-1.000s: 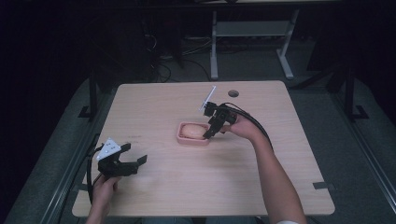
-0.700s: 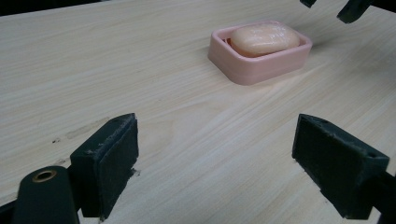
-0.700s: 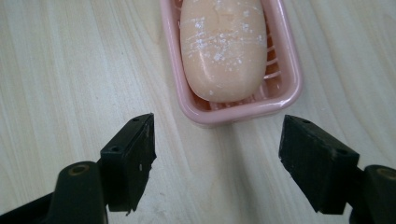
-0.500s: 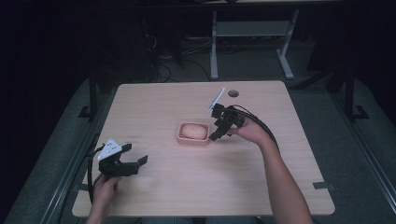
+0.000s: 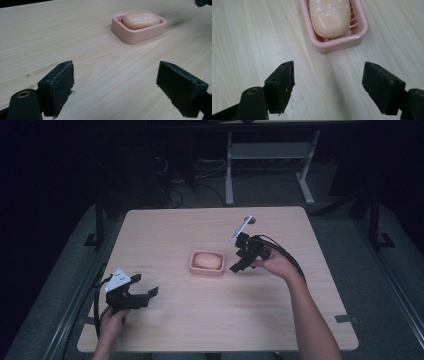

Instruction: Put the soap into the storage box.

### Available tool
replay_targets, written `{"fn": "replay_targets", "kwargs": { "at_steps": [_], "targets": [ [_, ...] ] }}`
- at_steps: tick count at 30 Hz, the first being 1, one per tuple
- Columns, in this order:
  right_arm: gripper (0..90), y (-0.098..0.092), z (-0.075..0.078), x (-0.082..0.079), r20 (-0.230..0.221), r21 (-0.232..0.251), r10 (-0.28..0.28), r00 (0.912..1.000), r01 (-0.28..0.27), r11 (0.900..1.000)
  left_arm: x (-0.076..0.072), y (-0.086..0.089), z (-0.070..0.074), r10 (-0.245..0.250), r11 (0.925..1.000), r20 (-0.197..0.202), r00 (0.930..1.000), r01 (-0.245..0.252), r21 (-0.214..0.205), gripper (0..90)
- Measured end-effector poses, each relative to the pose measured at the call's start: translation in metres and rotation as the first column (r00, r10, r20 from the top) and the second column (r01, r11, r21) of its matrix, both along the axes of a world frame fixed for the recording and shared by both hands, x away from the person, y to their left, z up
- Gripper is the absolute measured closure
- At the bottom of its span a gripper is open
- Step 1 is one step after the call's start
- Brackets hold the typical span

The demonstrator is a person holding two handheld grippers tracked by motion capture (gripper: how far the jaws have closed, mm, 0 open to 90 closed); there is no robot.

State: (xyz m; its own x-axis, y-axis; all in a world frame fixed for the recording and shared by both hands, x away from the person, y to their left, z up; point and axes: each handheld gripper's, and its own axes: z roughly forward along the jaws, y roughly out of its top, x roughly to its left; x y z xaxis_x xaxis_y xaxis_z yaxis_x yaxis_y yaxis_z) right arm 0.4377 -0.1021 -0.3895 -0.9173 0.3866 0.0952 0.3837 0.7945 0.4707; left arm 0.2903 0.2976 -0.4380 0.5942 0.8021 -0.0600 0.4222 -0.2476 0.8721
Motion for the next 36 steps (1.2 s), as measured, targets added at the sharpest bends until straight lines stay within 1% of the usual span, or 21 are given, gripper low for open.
{"fn": "replay_targets", "kwargs": {
  "at_steps": [2, 3, 4, 6, 7, 10, 18, 20, 22, 23, 24, 26, 28, 29, 30, 31, 32, 35, 36],
  "targets": [
    [25.5, -0.002, 0.0, -0.001, 0.003, 0.002, 0.001, 1.0, -0.001, 1.0, 0.0, 0.0, 0.0, 0.0, 1.0, 0.0, 1.0, 0.0, 0.001, 14.3],
    [24.6, -0.005, -0.001, -0.003, -0.008, -0.006, -0.009, 0.9999, 0.009, 0.9999, 0.0, 0.0, 0.0, 0.0, 1.0, -0.001, 1.0, 0.0, 0.004, 14.3],
    [24.6, -0.005, -0.001, -0.003, -0.008, -0.006, -0.009, 0.9999, 0.009, 0.9999, 0.0, 0.0, 0.0, 0.0, 1.0, -0.001, 1.0, 0.0, 0.004, 14.3],
    [24.6, -0.009, -0.001, -0.007, 0.007, 0.003, -0.009, 0.9999, 0.009, 1.0, 0.0, -0.001, 0.0, -0.003, 1.0, -0.002, 1.0, 0.003, 0.005, 14.3],
    [24.6, -0.011, -0.001, -0.008, 0.001, 0.009, -0.013, 0.9999, 0.013, 0.9999, 0.0, -0.001, 0.0, -0.003, 1.0, -0.003, 1.0, 0.003, 0.005, 14.3],
    [24.6, -0.016, -0.003, -0.012, 0.01, 0.019, -0.014, 0.9999, 0.014, 0.9997, 0.0, -0.001, 0.0, -0.004, 1.0, -0.003, 1.0, 0.004, 0.003, 14.3],
    [24.6, -0.026, -0.008, -0.02, 0.012, 0.037, -0.025, 0.9996, 0.025, 0.999, 0.0, -0.002, 0.0, -0.007, 1.0, -0.004, 1.0, 0.007, 0.003, 14.3],
    [23.9, -0.03, -0.009, -0.022, -0.007, 0.026, -0.037, 0.9993, 0.037, 0.999, 0.0, -0.002, -0.001, -0.008, 1.0, -0.004, 1.0, 0.008, 0.005, 14.3],
    [24.1, -0.032, -0.009, -0.025, 0.005, 0.035, -0.037, 0.9993, 0.037, 0.9987, 0.0, -0.001, -0.001, -0.008, 0.9999, -0.005, 1.0, 0.008, 0.006, 14.3],
    [24.1, -0.033, -0.009, -0.026, 0.013, 0.047, -0.035, 0.9993, 0.035, 0.9983, 0.0, -0.001, -0.001, -0.008, 0.9999, -0.005, 1.0, 0.008, 0.006, 14.3],
    [24.1, -0.034, -0.009, -0.027, 0.006, 0.049, -0.04, 0.9992, 0.04, 0.998, 0.0, -0.001, -0.001, -0.008, 0.9999, -0.005, 1.0, 0.008, 0.006, 14.3],
    [24.1, -0.037, -0.011, -0.03, 0.014, 0.05, -0.04, 0.9991, 0.04, 0.998, 0.0, -0.001, -0.001, -0.008, 0.9999, -0.005, 1.0, 0.008, 0.007, 14.3],
    [24.1, -0.039, -0.011, -0.031, 0.01, 0.054, -0.044, 0.999, 0.044, 0.9976, 0.0, -0.002, -0.001, -0.008, 0.9999, -0.005, 1.0, 0.008, 0.006, 14.3],
    [24.1, -0.041, -0.014, -0.033, -0.004, 0.046, -0.047, 0.9989, 0.047, 0.9979, 0.0, -0.002, -0.001, -0.009, 0.9999, -0.003, 1.0, 0.009, 0.007, 14.3],
    [24.1, -0.042, -0.014, -0.035, 0.004, 0.047, -0.047, 0.9989, 0.047, 0.9978, 0.0, -0.002, -0.001, -0.009, 0.9999, -0.004, 1.0, 0.009, 0.007, 14.3],
    [24.1, -0.044, -0.014, -0.037, 0.01, 0.053, -0.049, 0.9988, 0.048, 0.9974, 0.0, -0.002, -0.001, -0.009, 0.9999, -0.005, 1.0, 0.009, 0.009, 14.3],
    [24.1, -0.046, -0.015, -0.038, 0.004, 0.06, -0.056, 0.9984, 0.056, 0.9966, 0.0, -0.002, -0.001, -0.009, 0.9999, -0.004, 1.0, 0.009, 0.009, 14.3],
    [24.1, -0.05, -0.016, -0.04, 0.008, 0.073, -0.061, 0.9981, 0.06, 0.9956, 0.0, -0.002, -0.001, -0.009, 0.9999, -0.005, 0.9999, 0.009, 0.008, 14.3],
    [24.1, -0.053, -0.016, -0.043, 0.001, 0.072, -0.069, 0.9976, 0.069, 0.995, 0.0, -0.002, -0.001, -0.009, 0.9999, -0.005, 0.9999, 0.009, 0.009, 14.2]
  ]
}}
